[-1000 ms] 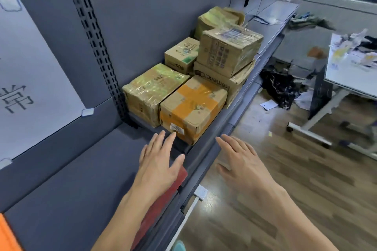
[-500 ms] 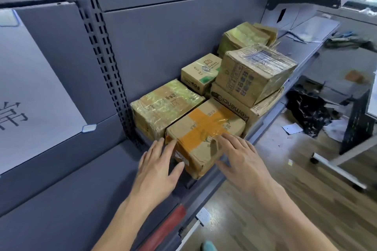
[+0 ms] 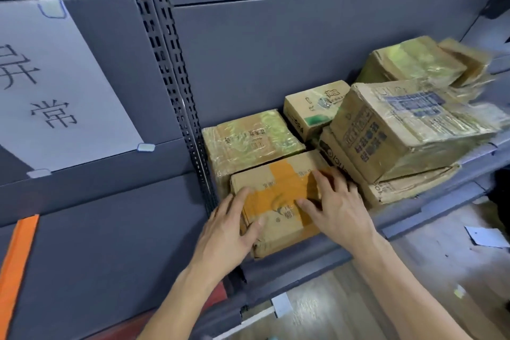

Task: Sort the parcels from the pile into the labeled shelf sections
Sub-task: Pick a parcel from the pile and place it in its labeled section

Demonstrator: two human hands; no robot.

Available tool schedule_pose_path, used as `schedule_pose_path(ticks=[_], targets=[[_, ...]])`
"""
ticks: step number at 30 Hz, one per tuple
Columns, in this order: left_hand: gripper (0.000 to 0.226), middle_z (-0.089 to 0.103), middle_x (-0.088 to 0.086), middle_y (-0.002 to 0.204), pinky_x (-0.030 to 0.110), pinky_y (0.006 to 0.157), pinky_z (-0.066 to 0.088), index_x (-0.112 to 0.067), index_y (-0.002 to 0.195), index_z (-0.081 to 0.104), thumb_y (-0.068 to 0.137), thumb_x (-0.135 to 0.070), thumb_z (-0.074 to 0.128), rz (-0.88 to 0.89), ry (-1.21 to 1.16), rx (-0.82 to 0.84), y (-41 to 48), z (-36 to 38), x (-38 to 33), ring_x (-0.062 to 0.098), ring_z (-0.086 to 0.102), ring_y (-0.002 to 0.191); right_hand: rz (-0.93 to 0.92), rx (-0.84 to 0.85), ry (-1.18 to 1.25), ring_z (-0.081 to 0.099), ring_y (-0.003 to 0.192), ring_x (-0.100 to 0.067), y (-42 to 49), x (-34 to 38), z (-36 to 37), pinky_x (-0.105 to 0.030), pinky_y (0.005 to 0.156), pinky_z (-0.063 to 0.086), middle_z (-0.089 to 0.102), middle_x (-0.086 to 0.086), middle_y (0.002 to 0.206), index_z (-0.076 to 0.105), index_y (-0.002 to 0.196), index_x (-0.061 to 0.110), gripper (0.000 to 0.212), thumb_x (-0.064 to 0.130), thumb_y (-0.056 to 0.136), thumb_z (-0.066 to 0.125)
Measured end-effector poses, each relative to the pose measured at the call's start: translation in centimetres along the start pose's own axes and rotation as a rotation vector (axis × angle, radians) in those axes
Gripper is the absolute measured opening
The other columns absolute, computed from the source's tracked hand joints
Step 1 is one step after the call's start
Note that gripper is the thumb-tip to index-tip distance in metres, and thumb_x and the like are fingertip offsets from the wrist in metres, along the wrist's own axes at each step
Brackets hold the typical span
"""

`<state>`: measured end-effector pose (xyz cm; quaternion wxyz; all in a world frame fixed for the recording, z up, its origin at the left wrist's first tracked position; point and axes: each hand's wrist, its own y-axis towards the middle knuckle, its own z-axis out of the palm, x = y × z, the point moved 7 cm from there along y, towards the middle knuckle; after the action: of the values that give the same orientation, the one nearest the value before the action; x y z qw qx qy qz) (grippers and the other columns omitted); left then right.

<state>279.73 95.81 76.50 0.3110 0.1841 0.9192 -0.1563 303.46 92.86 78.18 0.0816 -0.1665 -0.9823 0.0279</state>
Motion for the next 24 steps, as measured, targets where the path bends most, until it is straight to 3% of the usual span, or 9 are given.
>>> schedule_pose_path(ticks=[7,11,13,15,18,21,24], targets=[[0.073,0.049,-0.02,0.152,0.043,0.095,0.053,-0.076,0.143,-0.013,0.091,-0.08,0.039,-0.153,-0.199,-0.019,-1.5,1.2,0.3,0.02,0.063,0.124,0.016,-0.009,0.058,0.046,0.12,-0.049,0.6,-0.4,0.1,-0.053,0.103,0.04,0.045,-0.028,0.139,0.021,0.158,0.022,0.081,0.069,0.095,0.038],[0.079,0.062,-0.011,0.143,0.031,0.066,0.048,-0.07,0.145,-0.02,0.096,-0.071,0.042,-0.199,-0.188,-0.143,-2.4,1.2,0.4,0.023,0.07,0.095,0.026,-0.004,0.268,0.042,0.123,-0.047,-0.2,-0.2,0.2,-0.053,0.098,0.043,0.044,-0.027,0.138,0.021,0.159,0.019,0.081,0.057,0.095,0.054],[0.085,0.064,-0.011,0.137,0.036,0.074,0.055,-0.061,0.152,-0.018,0.093,-0.075,0.042,-0.25,-0.192,-0.195,-3.1,0.8,0.8,0.02,0.068,0.099,0.04,0.009,0.385,0.039,0.13,-0.044,-0.8,-0.2,0.5,-0.051,0.099,0.044,0.04,-0.024,0.144,0.018,0.16,0.016,0.084,0.053,0.095,0.057],[0.089,0.059,-0.014,0.143,0.044,0.092,0.056,-0.052,0.157,-0.012,0.09,-0.079,0.04,-0.288,-0.199,-0.218,-3.8,0.3,1.3,0.02,0.064,0.119,0.069,0.034,0.498,0.04,0.134,-0.039,-1.2,-0.3,0.7,-0.048,0.101,0.043,0.037,-0.019,0.147,0.018,0.16,0.014,0.083,0.055,0.097,0.054],[0.092,0.05,-0.014,0.153,0.045,0.105,0.05,-0.044,0.161,0.0,0.087,-0.084,0.038,-0.309,-0.21,-0.262,-4.6,-1.1,2.0,0.019,0.054,0.135,0.087,0.064,0.625,0.053,0.117,-0.03,-1.7,-0.1,0.3,-0.042,0.094,0.046,0.042,-0.006,0.131,0.037,0.153,0.018,0.071,0.061,0.097,0.046],[0.079,0.056,-0.016,0.139,0.048,0.105,0.049,-0.051,0.151,0.031,0.082,-0.091,0.032,-0.272,-0.25,-0.311,-5.4,-2.6,1.9,0.014,0.054,0.13,0.07,0.049,0.721,0.052,0.109,-0.021,-2.3,0.4,-0.8,-0.041,0.093,0.046,0.042,0.002,0.122,0.044,0.145,0.022,0.065,0.065,0.095,0.043],[0.077,0.052,-0.019,0.143,0.049,0.107,0.047,-0.05,0.147,0.037,0.083,-0.091,0.028,-0.275,-0.301,-0.363,-6.5,-3.5,1.6,0.01,0.052,0.133,0.091,0.038,0.836,0.056,0.099,-0.014,-3.4,0.6,-1.6,-0.033,0.077,0.043,0.058,0.007,0.113,0.046,0.13,0.028,0.063,0.076,0.09,0.037]])
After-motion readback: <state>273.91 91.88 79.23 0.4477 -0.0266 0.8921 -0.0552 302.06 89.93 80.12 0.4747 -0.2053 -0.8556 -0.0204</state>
